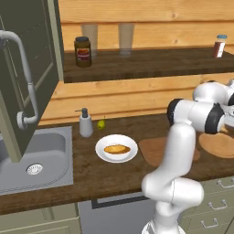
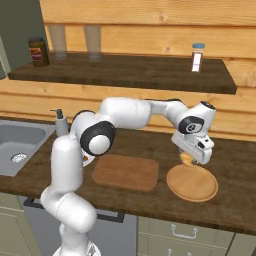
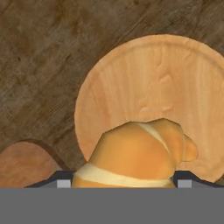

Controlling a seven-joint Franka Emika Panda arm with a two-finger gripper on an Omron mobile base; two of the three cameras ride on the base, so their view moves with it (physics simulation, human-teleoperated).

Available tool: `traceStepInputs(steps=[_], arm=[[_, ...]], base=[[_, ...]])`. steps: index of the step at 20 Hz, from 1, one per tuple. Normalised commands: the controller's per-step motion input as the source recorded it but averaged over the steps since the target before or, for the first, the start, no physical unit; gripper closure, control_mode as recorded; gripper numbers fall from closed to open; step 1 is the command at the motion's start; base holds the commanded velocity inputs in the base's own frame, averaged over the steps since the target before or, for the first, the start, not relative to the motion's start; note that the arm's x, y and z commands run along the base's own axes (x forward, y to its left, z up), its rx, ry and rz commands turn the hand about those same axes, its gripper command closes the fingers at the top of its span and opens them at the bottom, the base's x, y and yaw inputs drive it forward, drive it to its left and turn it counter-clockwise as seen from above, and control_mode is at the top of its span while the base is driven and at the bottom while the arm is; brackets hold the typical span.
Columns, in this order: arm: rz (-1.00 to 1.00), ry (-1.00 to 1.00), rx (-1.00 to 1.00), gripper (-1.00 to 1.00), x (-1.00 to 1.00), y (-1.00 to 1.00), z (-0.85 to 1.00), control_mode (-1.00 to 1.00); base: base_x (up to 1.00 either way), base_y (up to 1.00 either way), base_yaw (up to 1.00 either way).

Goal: From the different types of pastries on the counter, select a croissant and place it on the cutting board. Then retrieve a jar of jam from the cabinet and place it alongside the croissant on the cutting board.

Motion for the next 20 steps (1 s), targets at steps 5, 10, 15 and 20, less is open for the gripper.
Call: traceStepInputs(steps=[5,10,15,20], arm=[[0.17,-0.07,-0.18,1.00,-0.83,1.00,-0.12,-1.00],[0.20,-0.26,-0.13,1.00,-0.96,1.00,-0.02,-1.00],[0.14,-0.27,-0.08,1.00,-0.29,0.94,0.08,-1.00],[0.07,-0.06,-0.03,1.00,0.18,0.47,0.54,-1.00]], base=[[0.00,0.00,0.00],[0.00,0.00,0.00],[0.00,0.00,0.00],[0.00,0.00,0.00]])
